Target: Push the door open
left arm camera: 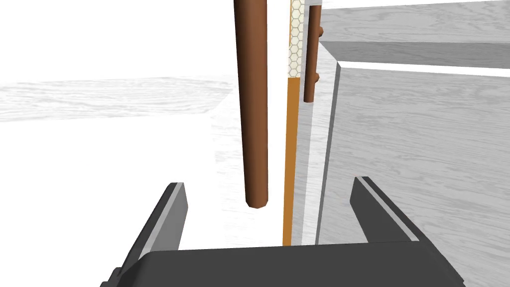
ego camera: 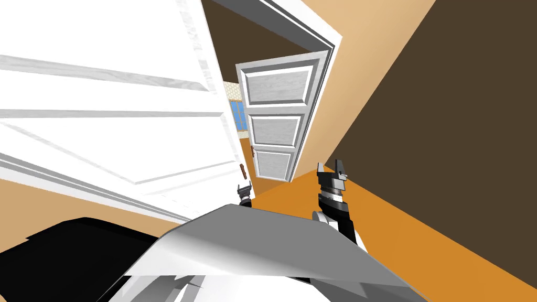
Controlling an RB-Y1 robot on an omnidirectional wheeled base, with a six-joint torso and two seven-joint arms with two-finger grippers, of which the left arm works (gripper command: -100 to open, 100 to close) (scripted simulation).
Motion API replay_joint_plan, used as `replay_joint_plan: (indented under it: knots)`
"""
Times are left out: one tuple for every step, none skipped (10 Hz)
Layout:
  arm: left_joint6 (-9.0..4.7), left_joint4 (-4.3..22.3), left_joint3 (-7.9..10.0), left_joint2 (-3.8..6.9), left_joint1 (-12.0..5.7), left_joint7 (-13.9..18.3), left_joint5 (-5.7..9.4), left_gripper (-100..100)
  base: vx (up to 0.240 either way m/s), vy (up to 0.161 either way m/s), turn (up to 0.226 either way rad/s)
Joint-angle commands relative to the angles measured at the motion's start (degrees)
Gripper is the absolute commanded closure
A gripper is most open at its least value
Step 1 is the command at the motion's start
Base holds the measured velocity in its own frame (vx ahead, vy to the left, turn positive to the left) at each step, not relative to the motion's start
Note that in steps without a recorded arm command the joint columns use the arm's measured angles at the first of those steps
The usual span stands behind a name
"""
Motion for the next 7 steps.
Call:
replay_joint_plan:
  knots:
    - [0.00,0.00,0.00,0.00,0.00,0.00,0.00,-100,0.029,0.102,-0.038]
    - [-0.04,0.29,0.13,1.73,-0.17,0.37,0.17,-100,0.078,0.055,-0.006]
    - [0.00,0.41,0.25,2.67,-0.26,0.51,0.25,-100,0.141,0.074,-0.025]
    - [0.04,0.55,0.39,3.39,-0.37,0.67,0.34,-100,0.164,0.090,-0.021]
    - [0.09,0.70,0.54,3.79,-0.49,0.84,0.44,-100,0.176,0.081,-0.021]
    - [0.11,0.77,0.61,3.83,-0.55,0.93,0.49,-100,0.189,0.075,-0.011]
    - [0.16,0.92,0.76,3.67,-0.67,1.10,0.59,-100,0.168,0.075,-0.015]
